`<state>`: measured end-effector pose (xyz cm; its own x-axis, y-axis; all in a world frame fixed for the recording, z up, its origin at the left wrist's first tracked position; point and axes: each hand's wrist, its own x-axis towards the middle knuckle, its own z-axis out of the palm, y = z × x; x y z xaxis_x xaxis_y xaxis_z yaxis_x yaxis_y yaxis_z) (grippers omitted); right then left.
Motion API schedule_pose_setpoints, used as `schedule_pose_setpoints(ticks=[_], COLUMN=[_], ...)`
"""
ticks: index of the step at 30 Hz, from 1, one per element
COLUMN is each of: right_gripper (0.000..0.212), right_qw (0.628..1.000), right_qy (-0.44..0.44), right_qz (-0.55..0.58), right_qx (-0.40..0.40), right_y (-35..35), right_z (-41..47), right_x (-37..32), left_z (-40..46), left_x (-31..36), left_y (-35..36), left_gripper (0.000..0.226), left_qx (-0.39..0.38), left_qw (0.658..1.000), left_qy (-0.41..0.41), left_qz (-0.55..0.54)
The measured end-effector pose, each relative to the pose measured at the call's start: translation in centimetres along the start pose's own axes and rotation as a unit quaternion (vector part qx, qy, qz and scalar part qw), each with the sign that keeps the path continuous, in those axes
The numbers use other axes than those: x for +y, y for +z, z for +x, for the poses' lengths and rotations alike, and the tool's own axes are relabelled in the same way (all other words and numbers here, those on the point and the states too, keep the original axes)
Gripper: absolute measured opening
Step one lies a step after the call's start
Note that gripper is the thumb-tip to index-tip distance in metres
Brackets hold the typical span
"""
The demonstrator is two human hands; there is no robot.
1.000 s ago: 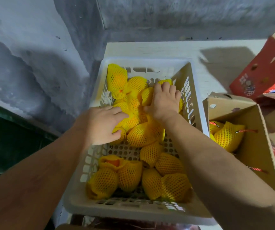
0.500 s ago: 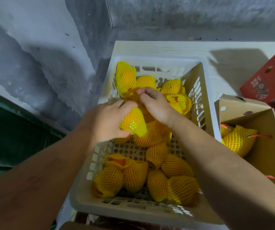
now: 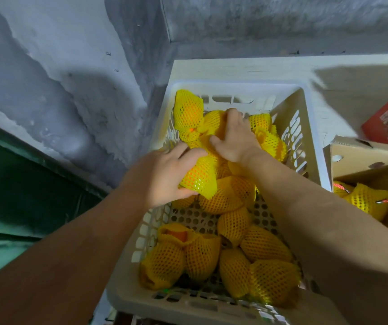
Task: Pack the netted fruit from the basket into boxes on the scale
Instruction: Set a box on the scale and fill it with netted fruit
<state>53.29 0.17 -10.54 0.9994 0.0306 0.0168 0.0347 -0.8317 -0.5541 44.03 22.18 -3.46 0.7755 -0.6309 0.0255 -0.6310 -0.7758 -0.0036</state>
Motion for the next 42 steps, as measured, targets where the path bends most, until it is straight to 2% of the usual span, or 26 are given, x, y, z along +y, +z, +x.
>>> schedule_pose_setpoints(ticks=[3, 6, 10, 13, 15, 17, 19, 22, 25, 28, 31, 33, 35, 36, 40, 42], right_gripper=[0.084, 0.078, 0.075, 0.093, 0.103, 0.099, 0.093, 0.083, 0.085, 0.089, 0.092, 0.076, 0.052, 0.047, 0.035, 0.038], right_qw=[0.999, 0.998, 0.996, 0.993, 0.994, 0.992, 0.989, 0.990, 0.996, 0.999, 0.999, 0.994, 0.973, 0.960, 0.929, 0.917], right_qy=[0.046, 0.053, 0.018, 0.054, 0.097, 0.123, 0.110, 0.051, 0.027, 0.035, 0.047, 0.064, 0.081, 0.085, 0.061, 0.038], right_qz=[-0.023, 0.006, 0.066, 0.085, 0.055, -0.021, -0.093, -0.130, -0.090, 0.006, 0.023, 0.079, 0.188, 0.240, 0.347, 0.382], right_qx=[-0.004, 0.017, 0.054, 0.056, 0.022, -0.018, -0.032, -0.019, 0.000, 0.011, 0.001, -0.045, -0.104, -0.114, -0.115, -0.110], right_y=[0.3, 0.2, 0.1, -0.2, -0.6, -1.1, -1.7, -2.3, -2.5, -3.4, -5.9, -8.5, -11.0, -12.2, -16.2, -17.0], right_z=[0.0, -0.1, -0.3, -0.3, -0.2, 0.1, 0.0, -0.8, -3.7, -8.6, -13.3, -16.1, -19.1, -20.7, -28.3, -32.4], right_x=[0.3, 0.1, -0.2, 0.2, 0.2, 0.4, 0.4, -0.3, -1.2, -2.3, -2.7, -3.5, -5.0, -5.9, -11.1, -13.8], left_z=[0.0, 0.0, 0.0, 0.1, 0.0, 0.1, 0.0, 0.0, 0.0, 0.0, -0.9, -2.2, -4.2, -5.3, -12.2, -16.5], left_x=[0.0, 0.1, 0.2, 0.2, 0.2, 0.2, 0.2, 0.2, 0.3, 0.6, 1.6, 2.8, 4.7, 5.8, 10.3, 12.1], left_y=[-0.1, -0.3, -0.4, -0.4, -0.5, -0.5, -0.4, -0.4, 0.0, -0.2, -1.4, -2.4, -4.0, -5.0, -9.2, -11.3], left_gripper=[0.087, 0.088, 0.089, 0.087, 0.086, 0.085, 0.086, 0.087, 0.090, 0.091, 0.090, 0.088, 0.083, 0.081, 0.078, 0.077], left_qx=[-0.010, -0.012, -0.016, -0.018, -0.017, -0.013, -0.014, -0.009, -0.009, -0.016, -0.042, -0.042, -0.024, -0.016, 0.044, 0.085], left_qw=[1.000, 1.000, 1.000, 1.000, 1.000, 1.000, 1.000, 1.000, 1.000, 1.000, 0.998, 0.984, 0.944, 0.923, 0.868, 0.835], left_qy=[-0.008, -0.012, -0.015, -0.013, -0.013, -0.010, -0.007, -0.009, -0.013, -0.023, -0.027, -0.070, -0.119, -0.134, -0.162, -0.184], left_qz=[-0.009, -0.014, -0.013, -0.013, -0.016, -0.017, -0.015, -0.011, -0.009, -0.003, -0.048, -0.159, -0.307, -0.361, -0.467, -0.512])
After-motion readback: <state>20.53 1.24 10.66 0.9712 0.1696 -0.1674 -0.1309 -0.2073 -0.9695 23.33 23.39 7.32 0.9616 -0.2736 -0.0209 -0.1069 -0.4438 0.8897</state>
